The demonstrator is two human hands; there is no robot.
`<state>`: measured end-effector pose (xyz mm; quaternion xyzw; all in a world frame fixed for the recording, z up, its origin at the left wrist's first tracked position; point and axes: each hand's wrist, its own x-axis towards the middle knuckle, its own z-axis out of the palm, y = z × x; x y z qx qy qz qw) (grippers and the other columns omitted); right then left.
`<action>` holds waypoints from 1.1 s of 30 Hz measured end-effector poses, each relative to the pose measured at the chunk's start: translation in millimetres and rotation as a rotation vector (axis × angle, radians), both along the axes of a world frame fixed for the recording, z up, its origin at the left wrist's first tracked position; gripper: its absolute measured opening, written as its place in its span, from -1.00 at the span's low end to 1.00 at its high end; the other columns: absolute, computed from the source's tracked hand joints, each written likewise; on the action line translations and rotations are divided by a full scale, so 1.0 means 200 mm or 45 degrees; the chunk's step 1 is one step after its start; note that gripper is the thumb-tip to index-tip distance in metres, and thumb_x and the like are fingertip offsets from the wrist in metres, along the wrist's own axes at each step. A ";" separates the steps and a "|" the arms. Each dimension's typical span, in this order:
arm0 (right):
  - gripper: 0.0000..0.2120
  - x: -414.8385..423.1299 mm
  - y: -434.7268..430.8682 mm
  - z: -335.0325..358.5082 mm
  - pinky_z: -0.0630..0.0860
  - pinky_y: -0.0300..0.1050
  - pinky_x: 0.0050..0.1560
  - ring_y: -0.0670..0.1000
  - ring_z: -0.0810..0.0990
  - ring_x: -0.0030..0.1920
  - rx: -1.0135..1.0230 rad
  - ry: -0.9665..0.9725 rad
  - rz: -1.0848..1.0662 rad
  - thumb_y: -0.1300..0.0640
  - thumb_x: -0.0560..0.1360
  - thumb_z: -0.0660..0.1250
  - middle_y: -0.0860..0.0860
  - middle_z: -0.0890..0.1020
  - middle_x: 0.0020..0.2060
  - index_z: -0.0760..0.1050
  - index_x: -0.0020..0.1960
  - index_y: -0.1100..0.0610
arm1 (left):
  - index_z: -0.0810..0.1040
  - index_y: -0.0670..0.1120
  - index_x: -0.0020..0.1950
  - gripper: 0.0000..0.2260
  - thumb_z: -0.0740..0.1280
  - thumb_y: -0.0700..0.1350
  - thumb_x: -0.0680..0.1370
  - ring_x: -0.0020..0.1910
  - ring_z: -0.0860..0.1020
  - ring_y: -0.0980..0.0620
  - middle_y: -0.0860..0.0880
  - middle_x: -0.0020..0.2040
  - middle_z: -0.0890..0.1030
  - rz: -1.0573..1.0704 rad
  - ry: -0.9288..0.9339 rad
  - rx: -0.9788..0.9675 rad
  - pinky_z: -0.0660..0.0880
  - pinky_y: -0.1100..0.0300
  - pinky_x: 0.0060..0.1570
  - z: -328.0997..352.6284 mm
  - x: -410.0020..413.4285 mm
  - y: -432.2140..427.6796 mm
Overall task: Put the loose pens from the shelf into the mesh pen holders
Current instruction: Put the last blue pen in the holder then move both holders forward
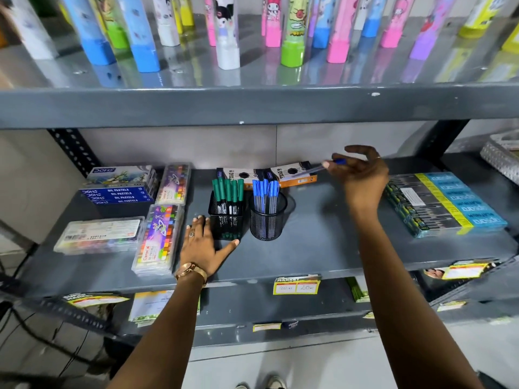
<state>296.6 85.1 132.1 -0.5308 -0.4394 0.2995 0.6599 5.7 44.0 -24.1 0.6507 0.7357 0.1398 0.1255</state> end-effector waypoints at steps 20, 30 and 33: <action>-0.69 -0.39 0.20 -0.30 0.64 -0.06 0.02 0.12 0.71 -0.16 -0.228 -0.878 0.331 0.15 0.36 0.52 0.21 0.73 -0.15 0.64 0.09 0.13 | 0.10 -0.11 0.53 0.00 -0.02 0.52 0.29 0.53 0.05 -0.16 -0.14 0.56 0.09 -0.001 -0.005 0.028 0.05 -0.03 0.48 0.02 0.01 -0.01; -0.63 -0.43 0.19 -0.34 0.54 -0.05 0.05 0.15 0.58 0.01 -0.192 -1.145 0.212 -0.02 0.43 0.42 0.17 0.59 0.01 0.61 0.16 0.15 | 0.09 -0.11 0.53 -0.01 0.00 0.52 0.30 0.53 0.03 -0.14 -0.14 0.56 0.10 -0.008 -0.044 0.047 0.02 -0.02 0.49 0.01 0.00 -0.01; -0.53 -0.43 0.11 -0.37 0.45 -0.01 0.20 0.16 0.45 0.20 -0.135 -1.078 0.154 -0.08 0.50 0.33 0.15 0.53 0.14 0.49 0.31 0.16 | 0.07 -0.12 0.54 0.01 -0.01 0.53 0.29 0.54 0.01 -0.14 -0.14 0.56 0.08 -0.009 -0.057 0.030 -0.01 -0.02 0.50 0.00 -0.01 0.00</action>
